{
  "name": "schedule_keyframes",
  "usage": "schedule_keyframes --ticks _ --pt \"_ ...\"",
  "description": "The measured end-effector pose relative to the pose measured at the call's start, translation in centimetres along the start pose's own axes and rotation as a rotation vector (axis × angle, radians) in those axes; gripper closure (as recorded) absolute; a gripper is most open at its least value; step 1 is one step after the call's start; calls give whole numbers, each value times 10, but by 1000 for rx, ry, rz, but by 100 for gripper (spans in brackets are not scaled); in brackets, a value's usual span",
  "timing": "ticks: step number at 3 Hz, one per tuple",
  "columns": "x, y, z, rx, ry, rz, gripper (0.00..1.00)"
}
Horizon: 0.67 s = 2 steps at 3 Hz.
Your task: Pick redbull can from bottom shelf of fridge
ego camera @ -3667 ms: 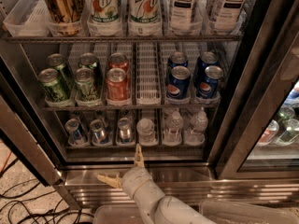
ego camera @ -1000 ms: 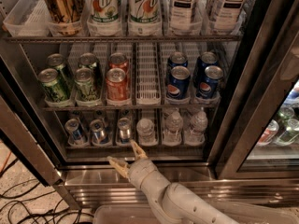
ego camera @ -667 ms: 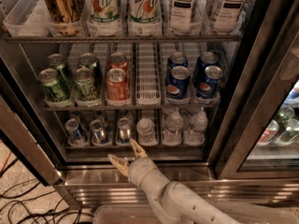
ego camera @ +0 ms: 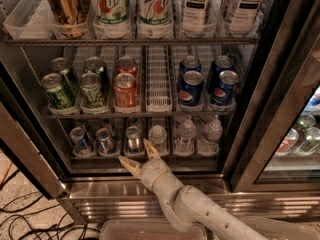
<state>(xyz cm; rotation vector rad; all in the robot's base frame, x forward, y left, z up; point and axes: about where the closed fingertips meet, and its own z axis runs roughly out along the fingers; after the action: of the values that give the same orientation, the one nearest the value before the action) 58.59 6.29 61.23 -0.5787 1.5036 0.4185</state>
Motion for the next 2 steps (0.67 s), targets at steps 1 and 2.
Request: schedule_keyframes --ticks 1,2 --pt "-2 -13 9 12 -8 -9 28" --pt "-1 -21 26 6 -19 -3 27"
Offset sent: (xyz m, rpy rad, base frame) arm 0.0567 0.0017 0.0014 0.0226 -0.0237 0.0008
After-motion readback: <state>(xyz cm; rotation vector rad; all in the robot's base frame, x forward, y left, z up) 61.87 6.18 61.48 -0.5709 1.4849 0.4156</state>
